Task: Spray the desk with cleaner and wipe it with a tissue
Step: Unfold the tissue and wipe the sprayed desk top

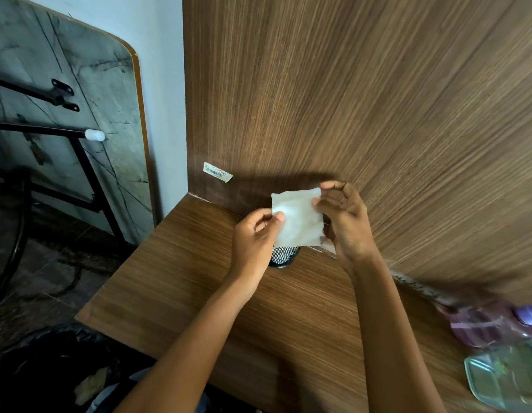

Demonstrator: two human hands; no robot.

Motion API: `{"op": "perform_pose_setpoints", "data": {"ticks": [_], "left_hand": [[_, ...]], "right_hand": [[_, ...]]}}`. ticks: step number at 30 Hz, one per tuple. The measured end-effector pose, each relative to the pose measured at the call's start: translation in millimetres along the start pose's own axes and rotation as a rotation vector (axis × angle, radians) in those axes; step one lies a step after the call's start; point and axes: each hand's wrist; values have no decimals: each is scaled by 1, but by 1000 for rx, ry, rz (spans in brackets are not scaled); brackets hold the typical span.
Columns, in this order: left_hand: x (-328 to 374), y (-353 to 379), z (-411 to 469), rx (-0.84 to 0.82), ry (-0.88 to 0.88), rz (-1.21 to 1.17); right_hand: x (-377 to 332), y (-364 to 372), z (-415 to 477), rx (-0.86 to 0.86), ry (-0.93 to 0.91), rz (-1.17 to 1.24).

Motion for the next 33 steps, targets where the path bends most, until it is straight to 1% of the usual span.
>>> {"op": "perform_pose_setpoints", "data": {"ticks": [3, 6, 9, 11, 14, 17, 22, 24, 28, 33], "left_hand": [[-1, -1, 3, -1, 40, -3], [0, 1, 3, 9, 59, -6], [0, 0, 2, 54, 40, -20], [0, -2, 3, 90, 2, -13], [1, -3, 3, 117, -67, -50], [4, 0, 2, 108, -74, -43], [6, 1, 1, 65, -129, -86], [5, 1, 1, 85, -151, -117], [5, 0, 1, 126, -174, -162], [5, 3, -1, 119, -152, -136]], "right_hand": [[-4, -3, -2, -193, 11, -78], [-2, -1, -5, -270, 51, -234], [4, -1, -5, -210, 36, -299], [4, -3, -3, -177, 8, -298], [4, -6, -2, -161, 47, -197], [4, -5, -2, -165, 101, -67], [5, -3, 0, -126, 113, -15], [5, -3, 0, -112, 124, -11], [6, -2, -1, -141, 145, 19], [1, -5, -5, -159, 138, 32]]}}
Point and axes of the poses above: each hand's wrist, its own z-axis towards the middle knuckle, its own y-axis out of the palm, x = y × z, and after that the axes turned 8 degrees about z, right-handed
